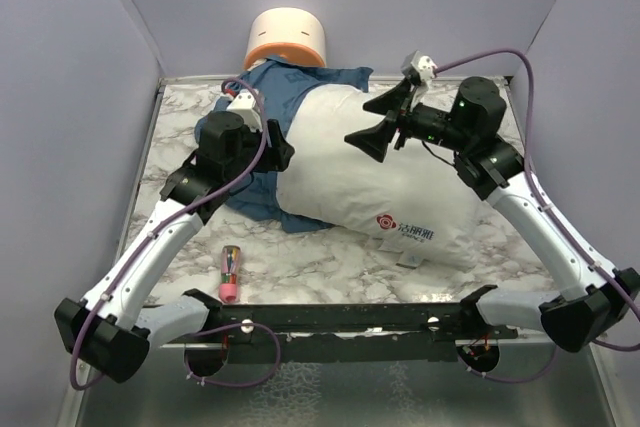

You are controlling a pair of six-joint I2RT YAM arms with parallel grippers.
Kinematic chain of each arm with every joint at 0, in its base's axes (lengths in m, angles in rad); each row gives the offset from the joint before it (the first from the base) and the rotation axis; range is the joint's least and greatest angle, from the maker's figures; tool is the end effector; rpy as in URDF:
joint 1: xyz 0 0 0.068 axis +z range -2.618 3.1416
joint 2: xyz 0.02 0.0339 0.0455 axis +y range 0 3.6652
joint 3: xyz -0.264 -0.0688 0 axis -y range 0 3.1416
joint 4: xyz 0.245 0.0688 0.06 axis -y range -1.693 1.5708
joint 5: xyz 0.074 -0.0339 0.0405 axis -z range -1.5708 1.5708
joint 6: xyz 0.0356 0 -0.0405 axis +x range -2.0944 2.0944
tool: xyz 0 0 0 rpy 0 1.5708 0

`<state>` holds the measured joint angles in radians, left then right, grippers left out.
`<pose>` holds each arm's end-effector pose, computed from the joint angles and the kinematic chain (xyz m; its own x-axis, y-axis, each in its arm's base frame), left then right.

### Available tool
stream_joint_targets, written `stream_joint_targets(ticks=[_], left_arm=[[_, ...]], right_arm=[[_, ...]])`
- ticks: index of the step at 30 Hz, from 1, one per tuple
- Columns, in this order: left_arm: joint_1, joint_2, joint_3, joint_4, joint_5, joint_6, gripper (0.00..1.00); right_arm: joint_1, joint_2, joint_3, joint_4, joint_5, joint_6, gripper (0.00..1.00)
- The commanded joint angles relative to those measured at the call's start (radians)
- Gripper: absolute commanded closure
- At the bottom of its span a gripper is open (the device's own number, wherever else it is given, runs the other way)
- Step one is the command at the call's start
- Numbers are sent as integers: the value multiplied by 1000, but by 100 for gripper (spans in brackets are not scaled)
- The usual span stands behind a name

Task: Put the pillow into the pillowcase
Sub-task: Stuff the pillow into the pillowcase.

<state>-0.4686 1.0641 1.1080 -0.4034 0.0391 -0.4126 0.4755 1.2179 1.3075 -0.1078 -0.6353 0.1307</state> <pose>0.2105 -0.1081 0.3765 -0.4816 -0.2053 -0.8520 0.3175 0.8653 -0.3880 0.2304 0.1424 0.4410 -0.1328 0.0496 -0.9899 -0.8862 0.4413 0.1410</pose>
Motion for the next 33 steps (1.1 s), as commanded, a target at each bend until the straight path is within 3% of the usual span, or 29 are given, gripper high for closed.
stream_joint_targets(ticks=[1, 9, 13, 18, 22, 28, 30, 33], left_arm=[[1, 105, 55, -15, -97, 12, 37], [1, 304, 192, -102, -306, 126, 39], [0, 333, 203, -106, -342, 180, 54], [1, 332, 199, -112, -373, 222, 64], [2, 309, 190, -76, -293, 253, 96], [2, 235, 216, 45, 46, 216, 100], [2, 226, 240, 63, 157, 167, 100], [2, 207, 237, 148, 305, 42, 100]], right_arm=[[16, 89, 48, -254, 17, -92, 9], [45, 156, 95, -330, 144, -120, 9], [92, 207, 124, -356, 222, -167, 9], [166, 292, 184, -388, 326, -226, 9], [200, 354, 219, -388, 404, -258, 9], [263, 471, 245, -384, 611, -355, 9], [263, 504, 238, -353, 671, -326, 19], [261, 551, 220, -279, 701, -286, 58]])
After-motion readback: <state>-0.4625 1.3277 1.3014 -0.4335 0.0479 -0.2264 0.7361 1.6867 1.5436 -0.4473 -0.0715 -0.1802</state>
